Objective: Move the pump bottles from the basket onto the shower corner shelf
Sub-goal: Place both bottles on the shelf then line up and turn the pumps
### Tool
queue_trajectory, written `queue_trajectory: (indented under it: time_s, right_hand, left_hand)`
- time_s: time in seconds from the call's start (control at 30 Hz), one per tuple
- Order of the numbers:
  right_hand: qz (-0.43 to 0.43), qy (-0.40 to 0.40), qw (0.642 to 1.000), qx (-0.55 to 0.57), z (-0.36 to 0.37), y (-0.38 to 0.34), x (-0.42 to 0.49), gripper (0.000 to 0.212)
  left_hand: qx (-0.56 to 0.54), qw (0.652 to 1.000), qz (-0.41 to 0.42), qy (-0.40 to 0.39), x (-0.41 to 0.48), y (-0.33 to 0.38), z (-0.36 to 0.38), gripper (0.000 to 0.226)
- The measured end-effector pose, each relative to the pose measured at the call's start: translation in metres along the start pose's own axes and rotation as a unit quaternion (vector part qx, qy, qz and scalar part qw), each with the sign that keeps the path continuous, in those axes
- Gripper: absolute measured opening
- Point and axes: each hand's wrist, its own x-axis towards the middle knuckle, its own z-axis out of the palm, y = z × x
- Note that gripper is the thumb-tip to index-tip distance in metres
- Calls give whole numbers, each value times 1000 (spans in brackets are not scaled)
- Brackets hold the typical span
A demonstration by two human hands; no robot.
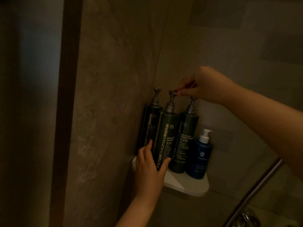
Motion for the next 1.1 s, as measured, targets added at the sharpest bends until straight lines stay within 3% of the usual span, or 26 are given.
queue_trajectory:
  time_s: [0.33,0.6,1.1]
  right_hand:
    - [-1,0,1000,-17,1,-8,-6,23]
    - [-9,41,999,-21,13,-3,-10,19]
    - [15,20,999,-47,25,23,3,29]
  left_hand:
    - [1,1000,6,0,-3,0,-3,88]
    - [73,996,20,37,-12,0,2,70]
    - [73,997,26,-3,10,-2,15,67]
